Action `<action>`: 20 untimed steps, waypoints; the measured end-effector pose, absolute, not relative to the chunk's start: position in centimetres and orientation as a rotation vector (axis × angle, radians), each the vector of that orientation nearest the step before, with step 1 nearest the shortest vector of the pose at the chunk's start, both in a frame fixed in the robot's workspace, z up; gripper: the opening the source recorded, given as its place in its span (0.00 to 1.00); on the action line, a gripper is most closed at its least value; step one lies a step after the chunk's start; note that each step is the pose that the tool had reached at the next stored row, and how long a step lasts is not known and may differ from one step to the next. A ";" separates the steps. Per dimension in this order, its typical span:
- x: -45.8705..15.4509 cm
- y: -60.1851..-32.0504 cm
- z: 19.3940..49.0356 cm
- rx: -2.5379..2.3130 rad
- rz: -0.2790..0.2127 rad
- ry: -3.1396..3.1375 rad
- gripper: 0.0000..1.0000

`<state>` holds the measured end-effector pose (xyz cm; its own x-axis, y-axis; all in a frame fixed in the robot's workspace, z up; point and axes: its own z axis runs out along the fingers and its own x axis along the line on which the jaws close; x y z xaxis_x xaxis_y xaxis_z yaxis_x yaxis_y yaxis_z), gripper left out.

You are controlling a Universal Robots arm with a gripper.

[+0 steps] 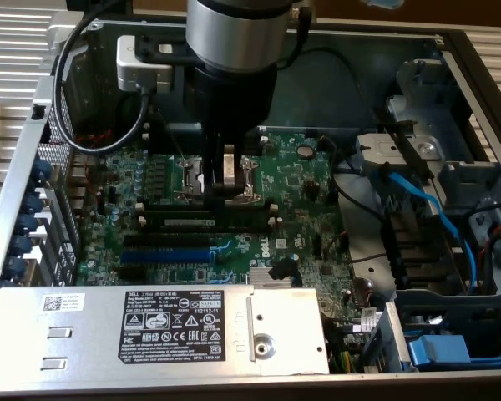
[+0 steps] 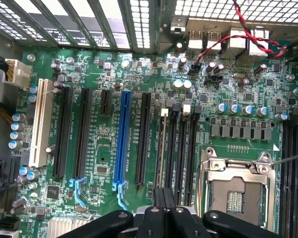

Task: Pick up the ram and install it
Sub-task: 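Press down the ram until it locks into place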

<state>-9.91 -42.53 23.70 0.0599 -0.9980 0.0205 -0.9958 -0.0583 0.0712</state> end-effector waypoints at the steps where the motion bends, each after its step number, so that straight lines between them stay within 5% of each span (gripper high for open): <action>1: -9.9 -42.5 24.2 2.238 -0.052 -2.109 0.10; 20: -9.9 -42.5 24.6 2.111 -0.058 -2.238 0.10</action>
